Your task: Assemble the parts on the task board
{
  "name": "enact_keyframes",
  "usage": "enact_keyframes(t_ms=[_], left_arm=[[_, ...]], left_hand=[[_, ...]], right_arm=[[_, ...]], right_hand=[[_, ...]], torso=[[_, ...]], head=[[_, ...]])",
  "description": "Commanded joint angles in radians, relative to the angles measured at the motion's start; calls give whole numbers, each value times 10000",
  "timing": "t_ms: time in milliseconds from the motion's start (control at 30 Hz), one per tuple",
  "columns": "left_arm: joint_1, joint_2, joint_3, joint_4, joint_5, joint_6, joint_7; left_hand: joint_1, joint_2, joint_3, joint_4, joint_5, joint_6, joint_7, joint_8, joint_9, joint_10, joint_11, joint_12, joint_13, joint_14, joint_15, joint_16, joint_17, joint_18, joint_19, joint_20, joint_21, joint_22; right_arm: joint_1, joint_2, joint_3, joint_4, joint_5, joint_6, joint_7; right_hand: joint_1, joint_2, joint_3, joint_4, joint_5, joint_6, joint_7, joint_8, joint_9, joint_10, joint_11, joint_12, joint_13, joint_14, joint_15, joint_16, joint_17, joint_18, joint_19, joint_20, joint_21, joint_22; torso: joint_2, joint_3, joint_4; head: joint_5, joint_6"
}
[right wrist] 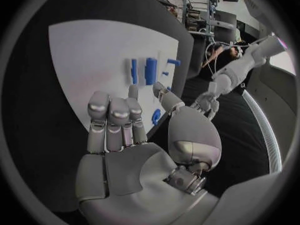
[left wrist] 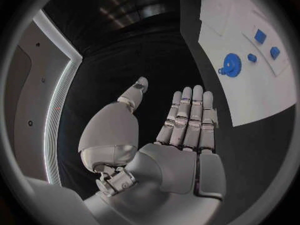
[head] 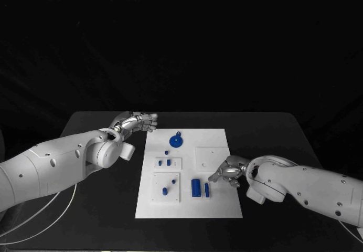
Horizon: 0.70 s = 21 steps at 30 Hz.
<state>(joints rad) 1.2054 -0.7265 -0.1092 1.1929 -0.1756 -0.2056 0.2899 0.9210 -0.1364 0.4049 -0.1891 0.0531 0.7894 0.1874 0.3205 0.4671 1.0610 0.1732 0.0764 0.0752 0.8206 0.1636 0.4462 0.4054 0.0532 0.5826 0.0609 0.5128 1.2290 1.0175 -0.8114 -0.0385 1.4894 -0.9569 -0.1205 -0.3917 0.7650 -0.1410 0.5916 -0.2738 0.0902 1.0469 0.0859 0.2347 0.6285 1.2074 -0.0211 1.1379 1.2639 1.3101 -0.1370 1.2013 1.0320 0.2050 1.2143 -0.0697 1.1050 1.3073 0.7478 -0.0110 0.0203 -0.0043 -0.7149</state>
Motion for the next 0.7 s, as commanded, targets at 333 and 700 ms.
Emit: enact_keyframes(t_ms=[333, 700], left_arm=[[9, 595, 18, -1032, 579, 109, 278], [77, 1228, 40, -2247, 1194, 436, 308]], left_hand=[[147, 229, 13, -134, 5, -19, -40, 87, -12, 85, -64, 86, 17, -131, 40, -163, 34, 131, -72, 50, -134, 7], [118, 346, -95, -327, 6, -183, -294, 6, -101, -93, -205, -52, -58, -456, 38, -548, -79, 100, -131, 78, -366, -24]], right_arm=[[1045, 1400, 299, -3902, 5367, -474, 5046], [1029, 2719, 830, -6668, 6376, 299, 6468]], right_hand=[[736, 290, -606, -166, 816, -708, 283, -266, -9, -1254, 238, -1169, -658, -780, 324, -1108, -499, 538, -975, 172, -1015, -233], [1408, 896, -645, -109, 1050, -2065, 748, -587, -200, -2938, 1495, -8489, -7790, -4592, 2552, -7990, -4315, -428, -5843, 2260, -6686, -3447]], torso=[[-364, 67, -108], [-695, 257, -138]], head=[[-79, 995], [-48, 1444]])
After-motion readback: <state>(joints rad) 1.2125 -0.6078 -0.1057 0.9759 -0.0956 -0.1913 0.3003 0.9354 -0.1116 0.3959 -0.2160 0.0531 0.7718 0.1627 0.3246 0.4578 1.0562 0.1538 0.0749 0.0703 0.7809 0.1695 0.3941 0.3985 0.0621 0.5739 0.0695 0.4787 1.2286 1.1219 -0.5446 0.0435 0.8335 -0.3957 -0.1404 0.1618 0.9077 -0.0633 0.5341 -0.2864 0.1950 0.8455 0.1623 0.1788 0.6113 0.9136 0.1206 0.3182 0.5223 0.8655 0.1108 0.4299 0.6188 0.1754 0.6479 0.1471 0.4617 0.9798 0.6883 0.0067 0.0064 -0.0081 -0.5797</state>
